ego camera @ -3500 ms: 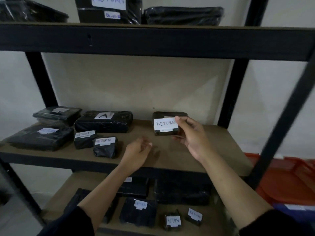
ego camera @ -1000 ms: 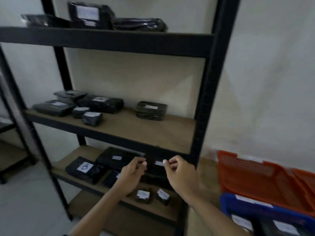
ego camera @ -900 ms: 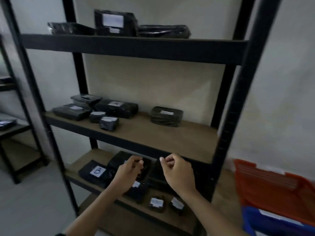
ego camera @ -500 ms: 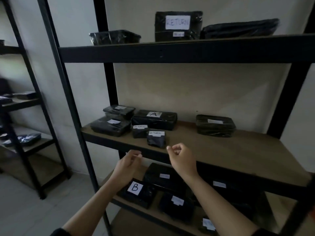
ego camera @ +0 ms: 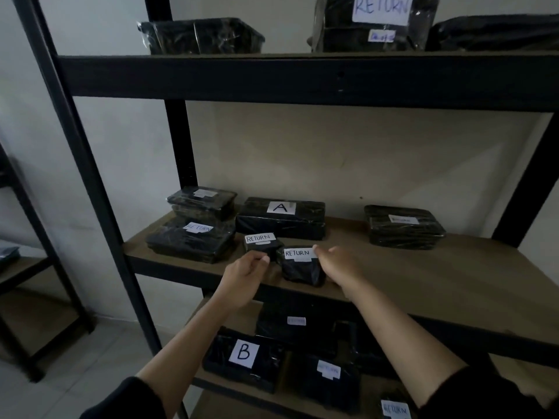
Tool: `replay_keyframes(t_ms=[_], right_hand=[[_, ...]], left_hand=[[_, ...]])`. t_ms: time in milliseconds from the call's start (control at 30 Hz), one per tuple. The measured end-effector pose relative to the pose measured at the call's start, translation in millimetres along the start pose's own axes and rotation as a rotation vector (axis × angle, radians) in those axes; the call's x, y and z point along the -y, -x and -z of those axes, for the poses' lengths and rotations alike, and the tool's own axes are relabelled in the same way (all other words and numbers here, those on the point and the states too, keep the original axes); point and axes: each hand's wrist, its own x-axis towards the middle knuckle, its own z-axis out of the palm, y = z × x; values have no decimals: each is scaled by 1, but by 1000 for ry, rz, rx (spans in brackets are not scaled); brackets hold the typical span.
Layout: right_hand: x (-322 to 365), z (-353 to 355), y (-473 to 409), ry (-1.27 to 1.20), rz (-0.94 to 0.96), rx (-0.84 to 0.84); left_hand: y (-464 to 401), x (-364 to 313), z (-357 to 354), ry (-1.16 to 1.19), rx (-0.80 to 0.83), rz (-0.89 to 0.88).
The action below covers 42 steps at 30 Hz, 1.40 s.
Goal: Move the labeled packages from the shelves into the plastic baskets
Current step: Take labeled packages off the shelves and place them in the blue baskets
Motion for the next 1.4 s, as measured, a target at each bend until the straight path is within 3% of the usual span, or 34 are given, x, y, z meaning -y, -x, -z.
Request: replay_keyframes(t_ms=[167, 267, 433, 700, 1100, 1400], right_hand=[[14, -7, -16, -329, -169, 142], [16, -9, -20, -333, -214, 191], [12, -8, -15, -558, -194, 184], [8, 7, 4, -912, 18, 37], [18, 4, 41, -962, 128, 91], [23, 6, 60, -951, 147, 74]], left_hand=[[-20, 7, -6, -170, 158, -54], [-29, 12, -12, -190, 172, -71], [-33, 18, -10, -171, 162, -139], [-23, 28, -9, -444, 48, -399], [-21, 31, -4, -600, 66, -476], [-15, 34, -4, -552, 86, -456]])
